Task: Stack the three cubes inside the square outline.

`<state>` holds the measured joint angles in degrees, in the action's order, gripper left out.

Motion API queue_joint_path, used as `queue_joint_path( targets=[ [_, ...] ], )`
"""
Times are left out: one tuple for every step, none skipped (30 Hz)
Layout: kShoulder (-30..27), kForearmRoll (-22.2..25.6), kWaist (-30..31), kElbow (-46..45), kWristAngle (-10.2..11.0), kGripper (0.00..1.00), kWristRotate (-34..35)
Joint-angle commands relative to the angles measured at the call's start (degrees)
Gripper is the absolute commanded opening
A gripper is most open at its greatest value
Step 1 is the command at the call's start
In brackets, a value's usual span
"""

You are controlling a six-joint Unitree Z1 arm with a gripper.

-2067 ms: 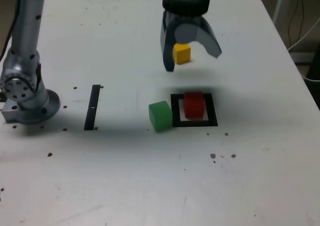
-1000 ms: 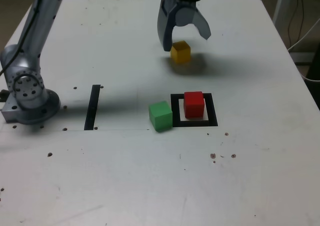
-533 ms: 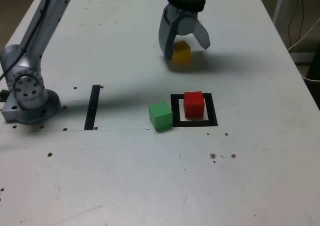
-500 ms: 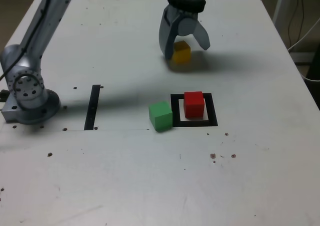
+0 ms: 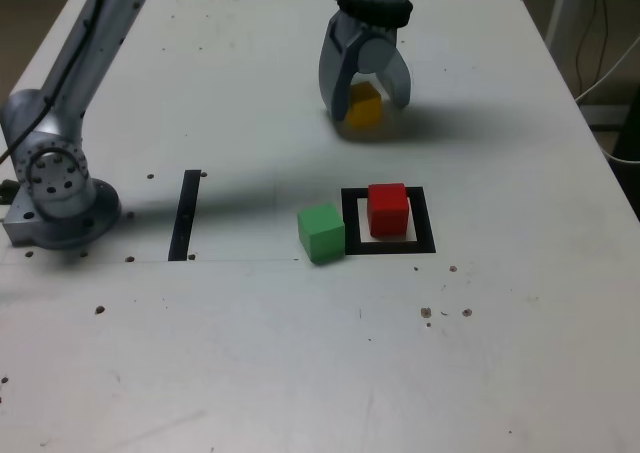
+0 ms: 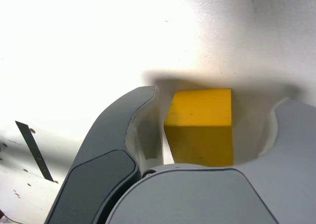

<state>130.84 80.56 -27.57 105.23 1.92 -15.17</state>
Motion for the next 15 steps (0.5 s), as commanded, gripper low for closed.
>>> queue_joint_path(
  targets=[
    [0.0, 0.2, -0.1, -0.1, -0.1, 0.38, 0.0],
    [0.0, 0.2, -0.1, -0.1, -0.1, 0.38, 0.0],
    [0.0, 0.2, -0.1, -0.1, -0.2, 0.38, -0.1],
    [0.0, 0.2, -0.1, -0.2, -0.2, 0.38, -0.1],
    [0.0, 0.2, -0.1, -0.2, -0.2, 0.38, -0.1],
    [0.0, 0.2, -0.1, -0.2, -0.2, 0.38, -0.1],
    [0.0, 0.2, -0.1, -0.3, -0.2, 0.38, -0.1],
    [0.0, 0.2, -0.1, -0.3, -0.3, 0.38, -0.1],
    [0.0, 0.3, -0.1, -0.3, -0.3, 0.38, -0.1],
    [0.0, 0.3, -0.1, -0.3, -0.3, 0.38, -0.1],
    [0.0, 0.3, -0.1, -0.3, -0.3, 0.38, -0.1],
    [0.0, 0.4, -0.1, -0.3, -0.3, 0.38, -0.1],
    [-0.1, 0.4, -0.1, -0.3, -0.3, 0.38, -0.1],
    [-0.1, 0.4, -0.1, -0.3, -0.3, 0.38, -0.1],
    [-0.2, 0.5, -0.1, -0.3, -0.3, 0.38, -0.1]
  ],
)
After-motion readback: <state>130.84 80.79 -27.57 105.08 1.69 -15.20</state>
